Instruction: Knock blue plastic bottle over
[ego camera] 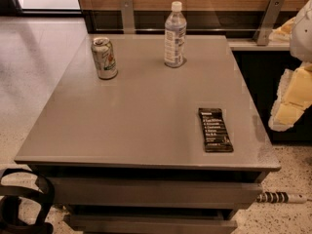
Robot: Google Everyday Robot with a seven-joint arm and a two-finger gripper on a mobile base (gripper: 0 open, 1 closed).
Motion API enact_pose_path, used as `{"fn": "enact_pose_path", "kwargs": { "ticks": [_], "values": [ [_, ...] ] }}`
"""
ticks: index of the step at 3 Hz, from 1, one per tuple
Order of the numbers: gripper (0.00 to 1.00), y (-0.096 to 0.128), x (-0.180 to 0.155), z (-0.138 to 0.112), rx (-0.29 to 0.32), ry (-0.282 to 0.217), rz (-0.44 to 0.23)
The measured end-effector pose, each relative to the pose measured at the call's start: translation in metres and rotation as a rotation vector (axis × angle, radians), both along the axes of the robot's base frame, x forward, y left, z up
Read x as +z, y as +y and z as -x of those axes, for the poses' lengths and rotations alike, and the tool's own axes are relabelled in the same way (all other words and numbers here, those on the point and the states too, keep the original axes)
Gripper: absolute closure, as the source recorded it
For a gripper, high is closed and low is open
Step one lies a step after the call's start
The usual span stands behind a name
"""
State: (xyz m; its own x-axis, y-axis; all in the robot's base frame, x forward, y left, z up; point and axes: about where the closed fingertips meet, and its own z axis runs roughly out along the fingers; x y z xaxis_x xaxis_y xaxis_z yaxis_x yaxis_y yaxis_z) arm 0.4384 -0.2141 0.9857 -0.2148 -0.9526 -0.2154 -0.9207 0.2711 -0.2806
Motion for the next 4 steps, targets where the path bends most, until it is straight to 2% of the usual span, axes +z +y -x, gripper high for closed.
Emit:
{"fn": "enact_pose_path", "kwargs": {
  "ticks": [1,2,3,4],
  "values": [
    [0.0,0.0,0.0,0.0,0.0,0.0,0.0],
    [0.0,-0.004,0.004,-0.011,-0.015,-0.017,-0.037],
    [0.0,-0.007,0.007,-0.041,-0.065,-0.034,-0.15],
    [0.0,-0.003,0.002,-0.082,-0.126,-0.083,-0.355]
  ]
}}
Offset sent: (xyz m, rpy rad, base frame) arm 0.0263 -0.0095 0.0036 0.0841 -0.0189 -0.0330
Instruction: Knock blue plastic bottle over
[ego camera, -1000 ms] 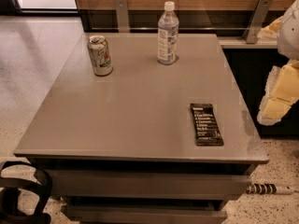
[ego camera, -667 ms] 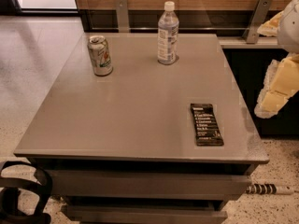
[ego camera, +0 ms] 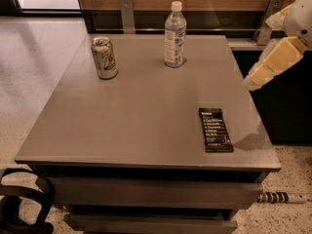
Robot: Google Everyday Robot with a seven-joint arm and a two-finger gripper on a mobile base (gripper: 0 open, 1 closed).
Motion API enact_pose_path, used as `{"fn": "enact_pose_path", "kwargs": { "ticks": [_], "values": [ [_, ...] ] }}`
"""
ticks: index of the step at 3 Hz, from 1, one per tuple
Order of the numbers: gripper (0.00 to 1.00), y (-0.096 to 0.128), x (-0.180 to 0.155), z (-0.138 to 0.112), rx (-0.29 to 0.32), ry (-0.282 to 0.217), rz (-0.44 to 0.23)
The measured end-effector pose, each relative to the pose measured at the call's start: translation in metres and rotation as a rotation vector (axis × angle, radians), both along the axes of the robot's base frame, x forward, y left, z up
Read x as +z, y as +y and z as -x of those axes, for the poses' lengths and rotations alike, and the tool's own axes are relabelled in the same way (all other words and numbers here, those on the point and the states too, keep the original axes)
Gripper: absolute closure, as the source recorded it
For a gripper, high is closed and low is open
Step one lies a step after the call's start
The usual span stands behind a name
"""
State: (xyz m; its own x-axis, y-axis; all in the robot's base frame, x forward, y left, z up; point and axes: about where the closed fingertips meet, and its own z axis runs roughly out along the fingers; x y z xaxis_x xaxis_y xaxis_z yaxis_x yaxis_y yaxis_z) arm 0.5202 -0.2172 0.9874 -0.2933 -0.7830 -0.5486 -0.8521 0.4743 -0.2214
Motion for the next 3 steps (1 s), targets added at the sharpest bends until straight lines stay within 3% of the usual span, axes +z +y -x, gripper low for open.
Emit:
{"fn": "enact_pose_path", "kwargs": {
  "ticks": [1,2,3],
  "values": [
    [0.0,0.007,0.001,-0.044,-0.035,-0.139,-0.186],
    [0.0,0.013,0.006,-0.073,-0.044,-0.245,-0.284],
    [0.0,0.021,0.007,-0.105,-0.055,-0.299,-0.365]
  ]
}}
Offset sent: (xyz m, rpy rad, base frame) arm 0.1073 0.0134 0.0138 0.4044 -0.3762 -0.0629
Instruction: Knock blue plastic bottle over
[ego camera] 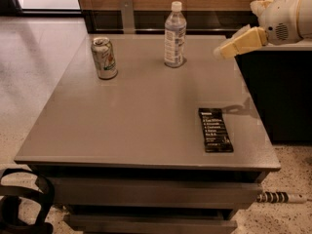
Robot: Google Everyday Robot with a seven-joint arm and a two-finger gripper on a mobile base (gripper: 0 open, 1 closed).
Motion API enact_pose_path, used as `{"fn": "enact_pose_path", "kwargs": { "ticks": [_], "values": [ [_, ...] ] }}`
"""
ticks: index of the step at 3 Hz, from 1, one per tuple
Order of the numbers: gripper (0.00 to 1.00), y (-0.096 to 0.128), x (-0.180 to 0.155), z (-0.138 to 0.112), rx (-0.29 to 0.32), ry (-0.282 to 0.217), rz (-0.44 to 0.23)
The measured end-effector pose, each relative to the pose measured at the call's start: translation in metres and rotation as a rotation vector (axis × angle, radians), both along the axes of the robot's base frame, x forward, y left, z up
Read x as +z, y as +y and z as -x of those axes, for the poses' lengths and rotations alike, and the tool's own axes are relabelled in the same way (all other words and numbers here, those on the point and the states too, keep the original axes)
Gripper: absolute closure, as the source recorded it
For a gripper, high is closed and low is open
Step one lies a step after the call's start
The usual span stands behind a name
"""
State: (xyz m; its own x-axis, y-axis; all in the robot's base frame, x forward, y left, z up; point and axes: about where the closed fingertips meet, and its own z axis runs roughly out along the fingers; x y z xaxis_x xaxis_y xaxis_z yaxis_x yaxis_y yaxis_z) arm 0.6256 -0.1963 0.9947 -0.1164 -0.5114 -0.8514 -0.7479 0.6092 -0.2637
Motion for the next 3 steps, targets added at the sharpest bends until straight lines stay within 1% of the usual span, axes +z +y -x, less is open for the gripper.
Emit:
{"fn": "enact_pose_path", "kwargs": {
  "ticks": [1,2,3],
  "values": [
    [0.0,0.0,0.0,0.0,0.0,0.0,0.0],
    [0.0,0.004,-0.004,-0.022,0.008,-0.007,-0.062],
    [0.0,0.011,-0.013,-0.056,0.015,-0.026,-0.155]
  ]
}}
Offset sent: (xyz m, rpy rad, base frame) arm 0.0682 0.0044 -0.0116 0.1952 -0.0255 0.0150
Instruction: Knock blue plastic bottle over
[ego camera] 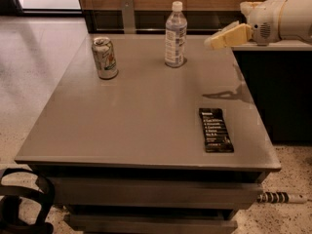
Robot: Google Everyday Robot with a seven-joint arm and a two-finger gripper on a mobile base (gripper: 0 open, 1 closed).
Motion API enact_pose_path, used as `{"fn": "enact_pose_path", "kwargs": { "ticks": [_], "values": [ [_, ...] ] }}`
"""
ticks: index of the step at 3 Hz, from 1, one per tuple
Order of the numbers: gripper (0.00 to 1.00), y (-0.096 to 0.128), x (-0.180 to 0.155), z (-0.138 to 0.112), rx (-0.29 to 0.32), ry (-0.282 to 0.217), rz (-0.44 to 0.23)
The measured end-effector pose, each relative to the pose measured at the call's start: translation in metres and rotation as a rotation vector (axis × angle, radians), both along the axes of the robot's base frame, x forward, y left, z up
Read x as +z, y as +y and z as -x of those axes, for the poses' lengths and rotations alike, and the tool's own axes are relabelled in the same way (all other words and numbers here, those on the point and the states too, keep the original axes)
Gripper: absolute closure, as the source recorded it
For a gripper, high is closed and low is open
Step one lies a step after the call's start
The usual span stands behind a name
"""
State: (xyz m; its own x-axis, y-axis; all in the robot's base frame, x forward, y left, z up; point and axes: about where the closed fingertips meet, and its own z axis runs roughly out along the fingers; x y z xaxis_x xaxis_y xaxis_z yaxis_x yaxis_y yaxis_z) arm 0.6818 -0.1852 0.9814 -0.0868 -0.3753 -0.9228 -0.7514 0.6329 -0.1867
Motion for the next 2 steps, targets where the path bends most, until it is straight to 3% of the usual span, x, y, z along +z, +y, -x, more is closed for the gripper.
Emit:
{"fn": "enact_pose_path", "kwargs": {
  "ticks": [2],
  "values": [
    [0.0,0.031,-0.02,-0.059,0.042,-0.055,-0.163]
  ]
}}
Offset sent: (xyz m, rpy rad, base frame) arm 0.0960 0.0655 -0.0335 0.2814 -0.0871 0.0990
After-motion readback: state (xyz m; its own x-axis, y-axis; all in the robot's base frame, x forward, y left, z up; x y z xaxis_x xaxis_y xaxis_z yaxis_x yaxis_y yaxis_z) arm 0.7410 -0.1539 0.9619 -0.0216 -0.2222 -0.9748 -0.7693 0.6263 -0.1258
